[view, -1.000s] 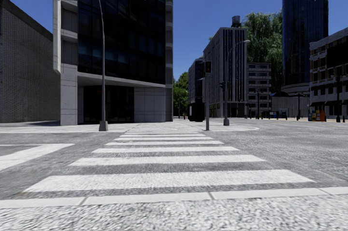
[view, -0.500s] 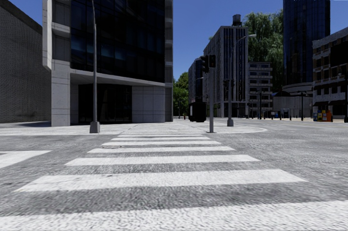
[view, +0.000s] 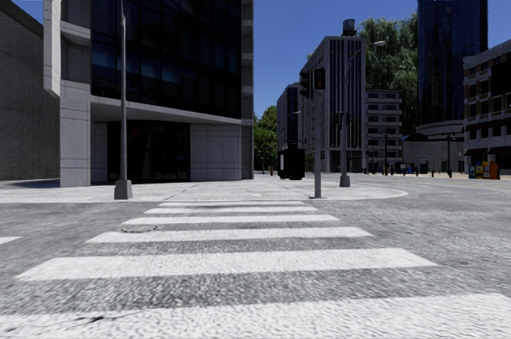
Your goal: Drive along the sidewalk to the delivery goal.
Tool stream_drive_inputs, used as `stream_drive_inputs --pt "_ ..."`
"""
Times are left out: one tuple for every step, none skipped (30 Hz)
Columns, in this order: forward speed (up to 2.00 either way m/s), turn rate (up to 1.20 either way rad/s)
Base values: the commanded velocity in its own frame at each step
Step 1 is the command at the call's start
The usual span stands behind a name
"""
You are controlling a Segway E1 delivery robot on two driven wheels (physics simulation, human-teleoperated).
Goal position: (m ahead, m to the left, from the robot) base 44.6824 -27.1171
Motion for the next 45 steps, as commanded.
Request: stream_drive_inputs --pt "2.0 0.0" --pt "2.0 0.0" --pt "2.0 0.0" --pt "2.0 0.0" --pt "2.0 0.0" --pt "2.0 0.0" --pt "2.0 0.0" --pt "2.0 0.0" --pt "2.0 0.0" --pt "2.0 0.0" --pt "2.0 0.0" --pt "2.0 0.0" --pt "2.0 0.0" --pt "2.0 0.0" --pt "2.0 0.0" --pt "2.0 0.0" --pt "2.0 0.0" --pt "2.0 0.0" --pt "2.0 0.0" --pt "2.0 0.0" --pt "2.0 0.0" --pt "2.0 0.0" --pt "2.0 0.0" --pt "2.0 0.0" --pt "2.0 0.0" --pt "2.0 0.0" --pt "2.0 0.0" --pt "2.0 0.0" --pt "2.0 0.0" --pt "2.0 0.0" --pt "2.0 0.0" --pt "2.0 0.0" --pt "2.0 0.0" --pt "2.0 0.0" --pt "2.0 0.0" --pt "2.0 0.0" --pt "2.0 0.0" --pt "2.0 0.0" --pt "2.0 0.0" --pt "2.0 0.0" --pt "2.0 0.0" --pt "2.0 0.0" --pt "2.0 0.0" --pt "2.0 0.0" --pt "2.0 0.0"
